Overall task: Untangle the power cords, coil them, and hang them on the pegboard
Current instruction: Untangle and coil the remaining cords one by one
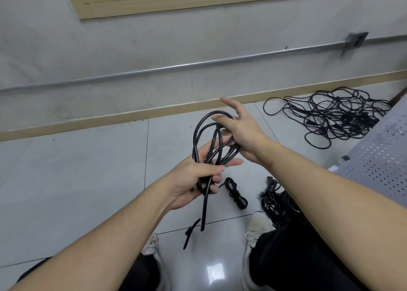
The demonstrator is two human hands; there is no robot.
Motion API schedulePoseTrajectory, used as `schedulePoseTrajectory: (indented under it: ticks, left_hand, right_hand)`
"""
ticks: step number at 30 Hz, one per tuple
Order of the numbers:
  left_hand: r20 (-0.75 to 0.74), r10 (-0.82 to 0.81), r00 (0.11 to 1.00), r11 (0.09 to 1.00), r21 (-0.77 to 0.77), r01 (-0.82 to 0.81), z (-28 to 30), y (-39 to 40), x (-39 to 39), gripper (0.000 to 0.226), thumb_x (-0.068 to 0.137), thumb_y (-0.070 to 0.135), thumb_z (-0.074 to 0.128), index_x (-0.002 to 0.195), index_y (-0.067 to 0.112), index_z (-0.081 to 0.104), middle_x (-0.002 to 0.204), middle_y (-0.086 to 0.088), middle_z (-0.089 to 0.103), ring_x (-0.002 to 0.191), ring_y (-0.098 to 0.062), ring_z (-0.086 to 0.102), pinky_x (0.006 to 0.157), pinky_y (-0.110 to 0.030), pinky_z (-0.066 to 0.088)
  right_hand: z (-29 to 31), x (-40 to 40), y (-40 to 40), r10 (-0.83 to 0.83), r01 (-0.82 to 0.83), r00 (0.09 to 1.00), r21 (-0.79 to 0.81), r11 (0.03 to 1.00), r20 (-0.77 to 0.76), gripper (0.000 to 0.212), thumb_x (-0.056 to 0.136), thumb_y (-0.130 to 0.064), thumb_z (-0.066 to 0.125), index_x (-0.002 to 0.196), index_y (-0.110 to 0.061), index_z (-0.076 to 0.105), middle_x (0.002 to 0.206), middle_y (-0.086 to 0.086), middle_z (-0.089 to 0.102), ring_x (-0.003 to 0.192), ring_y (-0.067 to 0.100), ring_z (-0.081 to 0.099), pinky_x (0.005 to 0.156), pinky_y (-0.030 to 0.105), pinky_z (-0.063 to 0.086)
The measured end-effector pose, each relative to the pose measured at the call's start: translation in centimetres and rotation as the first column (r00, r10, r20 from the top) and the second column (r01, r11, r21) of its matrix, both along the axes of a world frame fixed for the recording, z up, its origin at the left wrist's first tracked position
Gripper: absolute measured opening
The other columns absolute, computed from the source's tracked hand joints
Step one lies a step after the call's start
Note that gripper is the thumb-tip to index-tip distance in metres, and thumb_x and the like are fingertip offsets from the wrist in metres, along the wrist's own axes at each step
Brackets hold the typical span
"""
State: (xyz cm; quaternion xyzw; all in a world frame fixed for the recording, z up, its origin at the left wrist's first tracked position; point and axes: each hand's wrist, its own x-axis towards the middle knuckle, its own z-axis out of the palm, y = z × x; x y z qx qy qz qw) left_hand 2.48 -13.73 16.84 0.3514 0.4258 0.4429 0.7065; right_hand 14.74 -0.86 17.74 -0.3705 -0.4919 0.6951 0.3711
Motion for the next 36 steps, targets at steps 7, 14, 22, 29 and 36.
schedulePoseTrajectory:
  ticks: [7,14,22,29,36]
  left_hand:
    - [0.067,0.066,0.996,0.998,-0.013,-0.065,-0.6,0.9,0.2,0.027,0.086,0.009,0.065,0.077,0.029,0.049,0.079,0.001,0.049,0.056,-0.009,0.037,0.050,-0.020,0.030]
    - [0.206,0.467,0.860,0.870,0.064,-0.488,0.4,3.4,-2.0,0.031,0.090,0.007,0.064,0.075,0.026,0.045,0.068,0.005,0.046,0.054,-0.006,0.046,0.062,-0.027,0.056]
    - [-0.313,0.698,0.644,0.699,0.106,-0.707,0.2,3.5,-8.9,0.019,0.086,0.021,0.081,0.083,0.028,0.064,0.071,0.010,0.056,0.055,-0.009,0.046,0.054,-0.024,0.049]
    - [-0.680,0.290,0.673,0.955,0.160,-0.250,0.9,2.0,-6.0,0.030,0.092,0.053,0.063,0.088,0.025,0.072,0.061,0.018,0.057,0.055,-0.007,0.043,0.052,-0.026,0.043]
    - [-0.854,-0.348,0.388,0.896,-0.181,0.405,1.7,0.8,-4.2,0.031,0.088,0.037,0.078,0.081,0.012,0.061,0.062,0.006,0.045,0.056,-0.015,0.039,0.051,-0.025,0.035]
  right_hand:
    - [-0.6,-0.2,-0.6,-0.002,0.003,0.999,-0.046,0.999,0.041,0.051,0.092,-0.039,0.072,0.135,-0.032,0.045,0.101,0.001,0.062,0.070,0.013,0.058,0.062,0.028,0.052]
    - [-3.6,-0.5,-4.9,0.776,-0.739,0.569,-0.245,0.628,0.271,0.076,0.082,-0.089,0.032,0.122,-0.030,0.058,0.096,-0.002,0.077,0.114,0.014,0.066,0.112,0.038,0.038]
    - [-1.0,0.8,-2.7,0.281,-0.535,0.786,0.380,0.754,0.550,0.029,0.099,-0.031,0.066,0.075,-0.015,0.061,0.053,-0.017,0.045,0.049,0.002,0.037,0.053,0.016,0.032]
    - [0.3,2.1,-0.8,-0.012,-0.252,0.906,0.562,0.788,0.423,0.028,0.093,-0.038,0.072,0.075,-0.018,0.063,0.057,-0.015,0.046,0.054,0.004,0.039,0.055,0.020,0.036]
    - [0.7,2.3,0.0,-0.186,-0.345,0.816,0.720,0.602,0.548,0.041,0.069,-0.075,0.070,0.069,-0.035,0.061,0.070,-0.012,0.061,0.066,0.008,0.053,0.066,0.030,0.044]
